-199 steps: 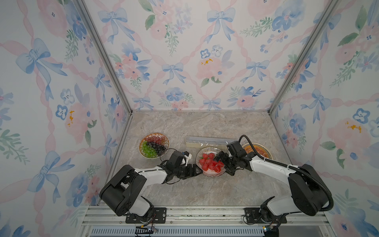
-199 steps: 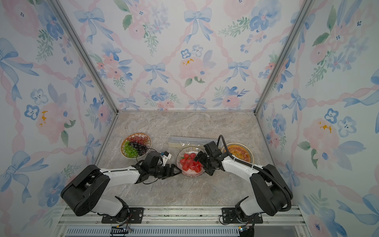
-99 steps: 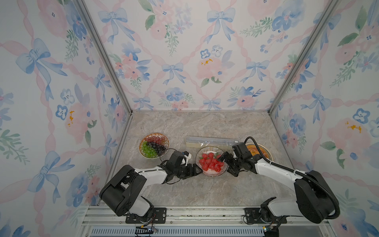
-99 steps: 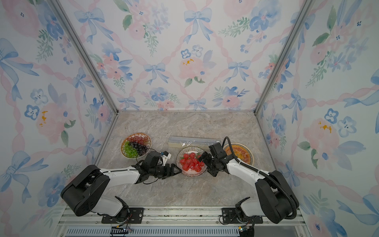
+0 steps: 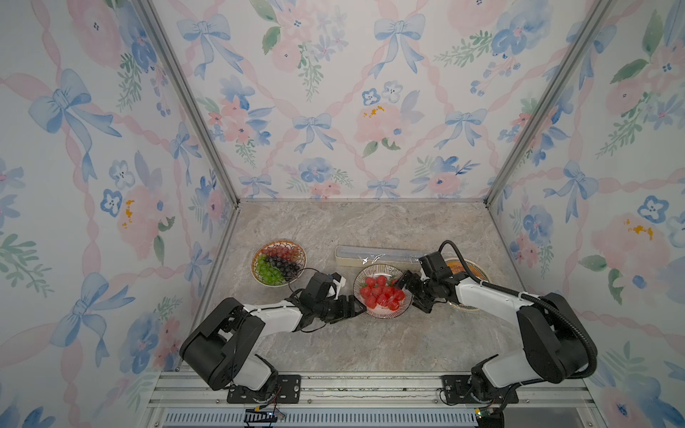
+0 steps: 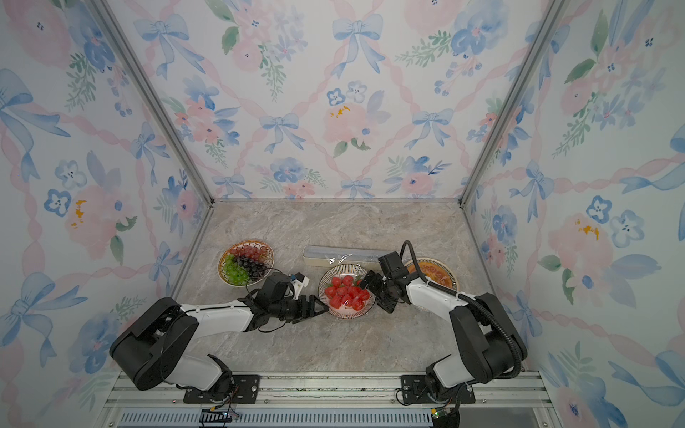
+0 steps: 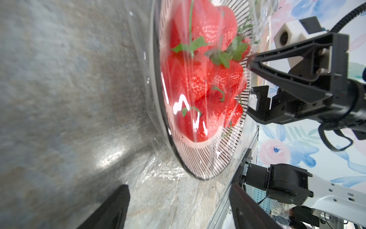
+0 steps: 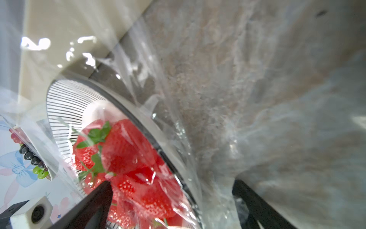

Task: Wrap the plate with plastic wrap
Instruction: Cover the plate with plastic wrap.

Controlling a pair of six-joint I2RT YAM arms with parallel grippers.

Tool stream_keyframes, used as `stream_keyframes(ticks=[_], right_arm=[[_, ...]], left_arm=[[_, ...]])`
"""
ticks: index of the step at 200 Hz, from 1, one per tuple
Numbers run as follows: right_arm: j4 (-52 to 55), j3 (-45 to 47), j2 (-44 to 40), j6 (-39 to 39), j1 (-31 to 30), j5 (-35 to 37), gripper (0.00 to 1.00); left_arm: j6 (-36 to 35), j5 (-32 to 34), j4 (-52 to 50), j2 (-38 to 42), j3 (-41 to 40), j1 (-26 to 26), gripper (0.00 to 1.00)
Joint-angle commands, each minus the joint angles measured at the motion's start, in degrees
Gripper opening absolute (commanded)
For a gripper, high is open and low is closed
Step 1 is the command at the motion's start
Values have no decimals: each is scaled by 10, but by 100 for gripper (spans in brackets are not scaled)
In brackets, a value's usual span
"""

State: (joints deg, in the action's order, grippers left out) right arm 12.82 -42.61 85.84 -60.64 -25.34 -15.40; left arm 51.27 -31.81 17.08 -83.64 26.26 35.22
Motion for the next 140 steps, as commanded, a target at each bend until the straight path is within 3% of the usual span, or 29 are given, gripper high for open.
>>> stream_keyframes(ticks=[1, 28, 97, 140], right_arm=[[-48, -13, 5, 9, -5, -26, 97], [-68, 0, -14, 10, -8, -40, 97], [79, 33, -70, 61, 20, 17, 97], [102, 37, -106, 77, 38, 28, 97]], left_arm=[[-2, 6, 3, 0, -4, -3, 82], [1, 6, 3, 10, -4, -3, 82], [16, 5, 3, 3, -15, 15, 82], [17, -2, 4, -26, 15, 46, 82]])
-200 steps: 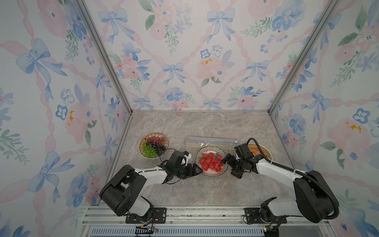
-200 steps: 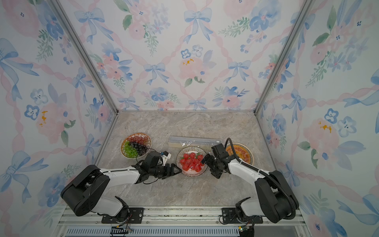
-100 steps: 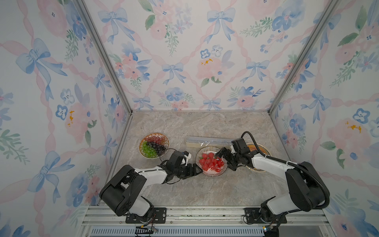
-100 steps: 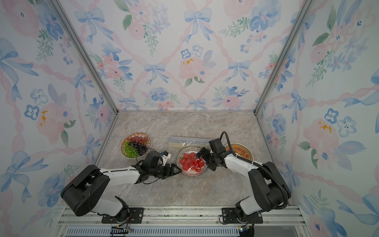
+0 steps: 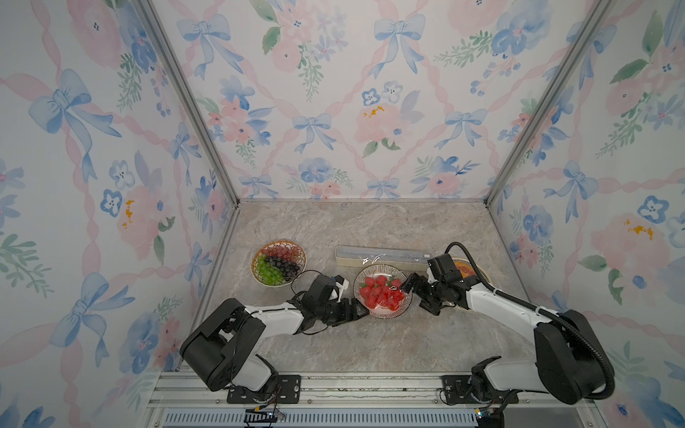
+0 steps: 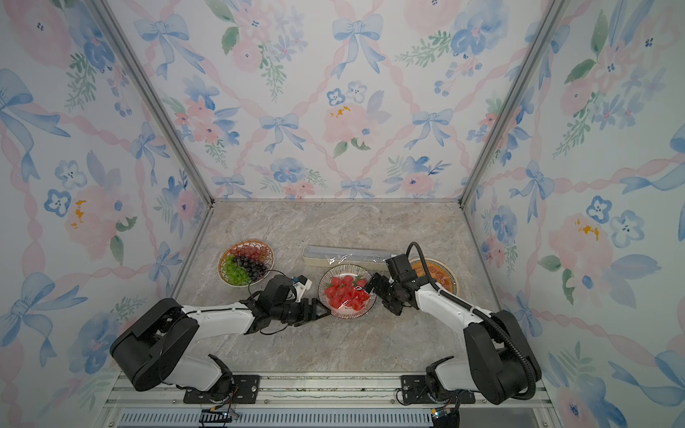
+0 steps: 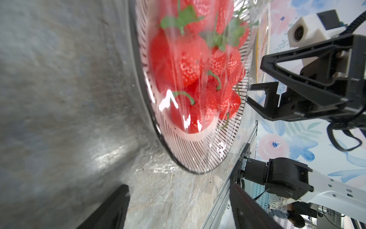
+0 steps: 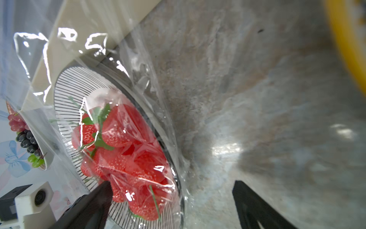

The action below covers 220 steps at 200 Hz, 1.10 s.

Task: Wrap the plate with plastic wrap
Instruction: Cover the plate with plastic wrap, then tear off the plastic wrap from the plastic wrap cutting box.

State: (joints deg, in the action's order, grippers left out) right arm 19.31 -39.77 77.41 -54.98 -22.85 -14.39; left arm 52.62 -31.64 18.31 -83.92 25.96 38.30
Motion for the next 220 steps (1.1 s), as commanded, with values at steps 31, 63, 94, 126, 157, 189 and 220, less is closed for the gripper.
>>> stream_keyframes(ticks=[31, 63, 94, 126, 157, 189, 220], right_arm=[[43, 7, -33, 29, 23, 16, 97], [49, 7, -47, 32, 28, 16, 97], [47, 16, -65, 30, 39, 10, 97], [39, 20, -82, 48, 52, -7, 97], [131, -33, -81, 159, 82, 37, 97], [146, -64, -96, 235, 136, 32, 97], [113, -90, -100, 267, 208, -15, 91]], left_arm=[[-2, 4, 10, -55, 55, 21, 82], [-1, 3, 29, -82, 90, 24, 82], [19, -12, 65, -89, 93, 25, 82], [46, -17, 102, -81, 73, 25, 82], [46, 17, 102, -61, 29, 12, 82], [4, 61, 39, -24, 11, -3, 82], [-115, 152, -131, 18, 81, -14, 79]])
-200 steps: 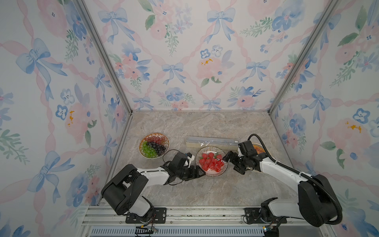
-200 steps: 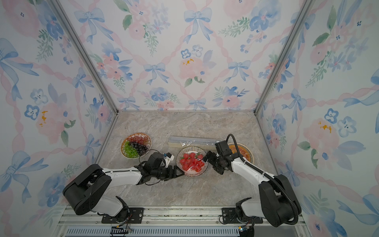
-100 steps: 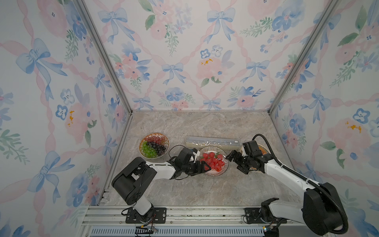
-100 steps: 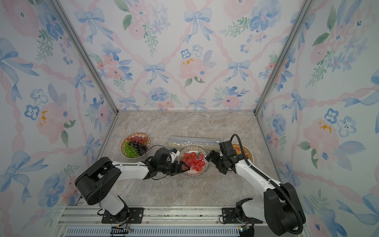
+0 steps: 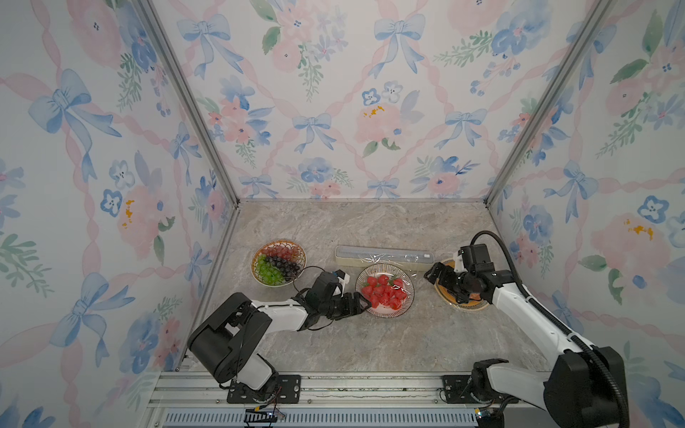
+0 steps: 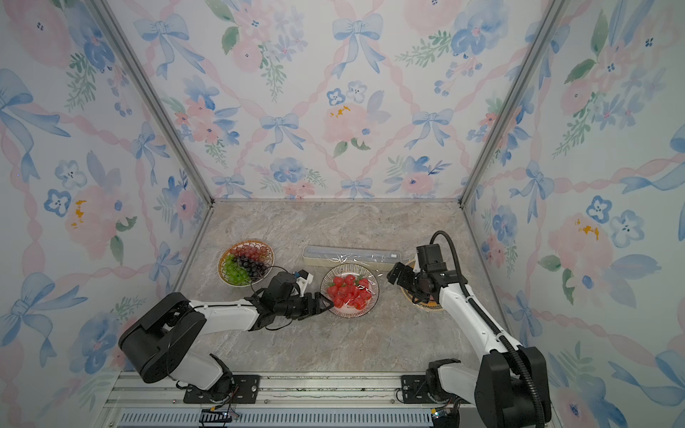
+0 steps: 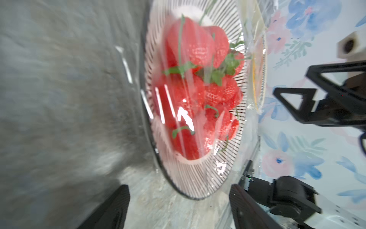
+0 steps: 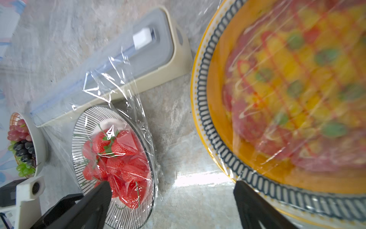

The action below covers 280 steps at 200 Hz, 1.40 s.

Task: Wrap the plate with plastic wrap
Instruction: Tear off the plastic wrap from the plastic wrap cutting box.

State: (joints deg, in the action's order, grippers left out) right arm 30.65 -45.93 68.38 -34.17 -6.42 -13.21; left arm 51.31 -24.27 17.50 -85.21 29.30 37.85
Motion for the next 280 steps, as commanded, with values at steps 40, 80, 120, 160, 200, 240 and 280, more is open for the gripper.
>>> stream_keyframes(ticks=[40, 80, 120, 160, 200, 240, 280], right_arm=[[-81, -39, 53, 71, 109, -76, 73], [-137, -71, 130, 70, 117, -113, 71], [-165, -92, 193, 57, 114, -123, 64], [-154, -134, 255, 69, 107, -118, 55], [-125, -170, 301, 86, 88, -96, 53], [-111, -189, 320, 86, 78, -83, 46], [-101, -189, 327, 85, 75, -82, 42]], left_arm=[[-218, 108, -171, -17, 191, -11, 69], [-292, 140, -203, -138, 350, -4, 69], [-314, 113, -216, -244, 494, 12, 69], [-357, 143, -219, -332, 609, 43, 69], [-408, 164, -219, -409, 716, 71, 75], [-442, 170, -218, -472, 799, 94, 78], [-454, 161, -219, -521, 852, 108, 77]])
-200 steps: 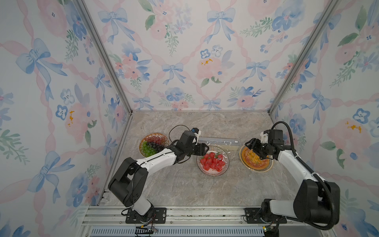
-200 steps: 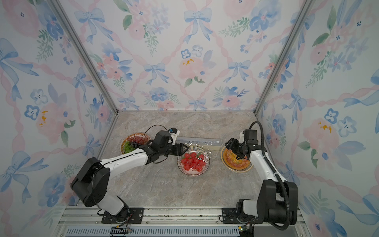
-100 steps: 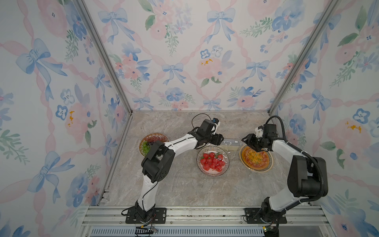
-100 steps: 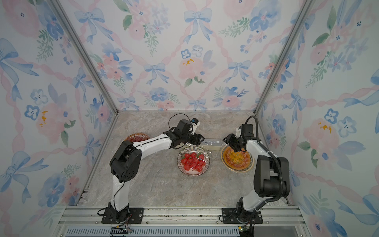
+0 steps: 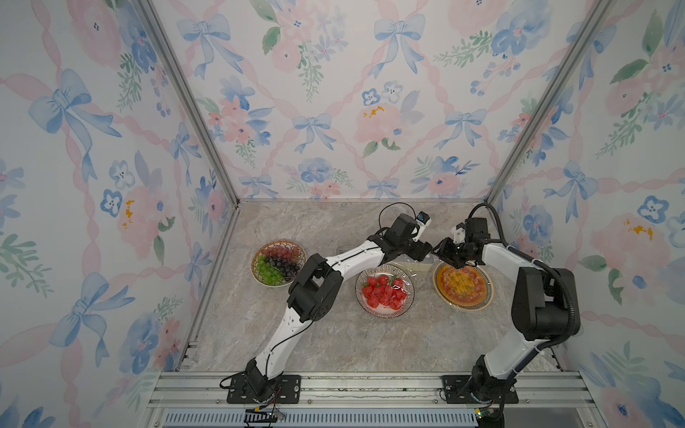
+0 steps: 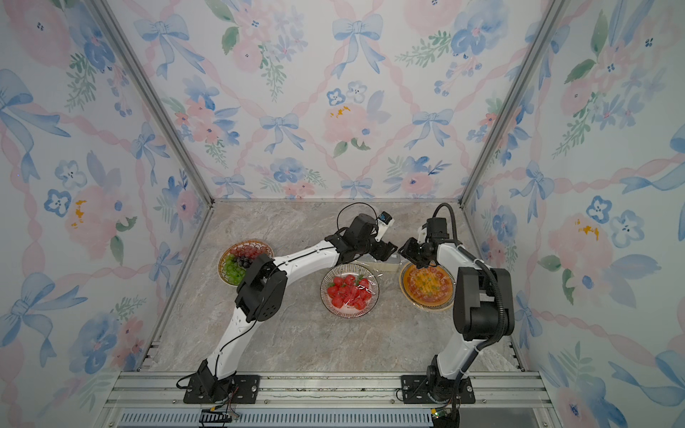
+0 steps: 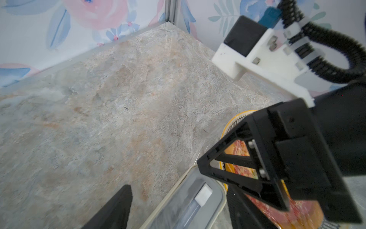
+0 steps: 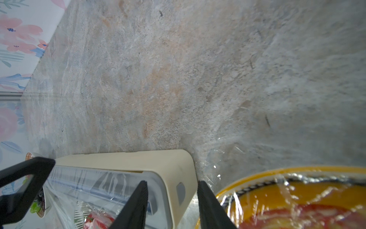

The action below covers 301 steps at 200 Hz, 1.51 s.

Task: Wrap the plate with plastic wrap
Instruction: Tear off the plastic wrap from the plastic wrap cutting box.

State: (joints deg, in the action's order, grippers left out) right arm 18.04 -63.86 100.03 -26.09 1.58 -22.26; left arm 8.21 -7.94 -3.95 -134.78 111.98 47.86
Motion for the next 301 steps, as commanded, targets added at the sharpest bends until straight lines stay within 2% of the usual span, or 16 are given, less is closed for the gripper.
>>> stream_keyframes(ticks=[1, 43, 111, 158, 216, 253, 283, 301], right_arm=[[25, -9, 11, 4, -6, 8, 42], [32, -4, 17, 6, -5, 6, 40], [45, -2, 25, 9, -7, 5, 33], [47, -1, 26, 4, -11, -6, 28], [48, 1, 28, -16, -10, -39, 13], [52, 3, 37, -18, -10, -46, 7], [54, 8, 38, -17, -10, -49, 7], [45, 13, 24, -14, -8, -51, 15]], left_arm=[[-23, -2, -5, -26, 25, 8, 77], [-24, 10, -4, -46, 32, 11, 74], [-32, 30, -8, -51, 20, 8, 57], [-31, 4, -10, -51, 17, 8, 62], [-16, -9, -10, -31, 13, 1, 65], [-9, -15, -11, -18, 9, -3, 65], [-3, -12, -12, -18, 2, -4, 65], [-1, -11, -12, -15, -5, -6, 65]])
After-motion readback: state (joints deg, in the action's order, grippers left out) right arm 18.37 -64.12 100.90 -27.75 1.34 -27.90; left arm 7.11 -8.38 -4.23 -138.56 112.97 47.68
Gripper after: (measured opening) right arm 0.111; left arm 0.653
